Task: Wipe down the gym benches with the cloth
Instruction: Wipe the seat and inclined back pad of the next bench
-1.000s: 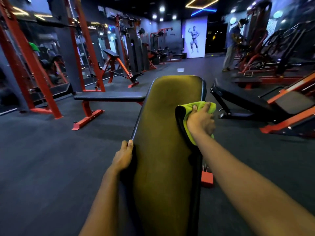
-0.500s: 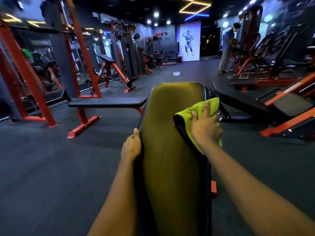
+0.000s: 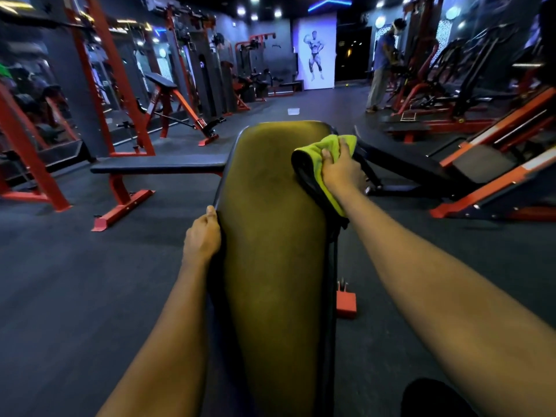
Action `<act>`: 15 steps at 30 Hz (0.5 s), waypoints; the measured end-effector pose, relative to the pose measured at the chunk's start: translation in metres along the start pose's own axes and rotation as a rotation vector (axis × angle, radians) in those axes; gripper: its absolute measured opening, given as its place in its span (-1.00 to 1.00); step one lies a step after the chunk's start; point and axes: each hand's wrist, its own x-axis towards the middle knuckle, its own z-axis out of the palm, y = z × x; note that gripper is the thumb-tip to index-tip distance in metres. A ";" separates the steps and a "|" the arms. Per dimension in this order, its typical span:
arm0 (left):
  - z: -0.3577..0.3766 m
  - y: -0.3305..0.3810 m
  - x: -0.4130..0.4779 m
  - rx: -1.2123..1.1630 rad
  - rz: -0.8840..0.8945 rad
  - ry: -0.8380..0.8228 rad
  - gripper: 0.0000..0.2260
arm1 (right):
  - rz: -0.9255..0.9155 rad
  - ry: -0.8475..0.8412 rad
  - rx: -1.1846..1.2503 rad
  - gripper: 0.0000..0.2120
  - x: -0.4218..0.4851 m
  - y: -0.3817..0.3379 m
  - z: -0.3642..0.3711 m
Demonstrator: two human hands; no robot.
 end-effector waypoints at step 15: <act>-0.008 0.006 -0.024 0.081 0.018 0.002 -0.44 | 0.034 0.002 0.119 -0.43 -0.185 0.069 0.004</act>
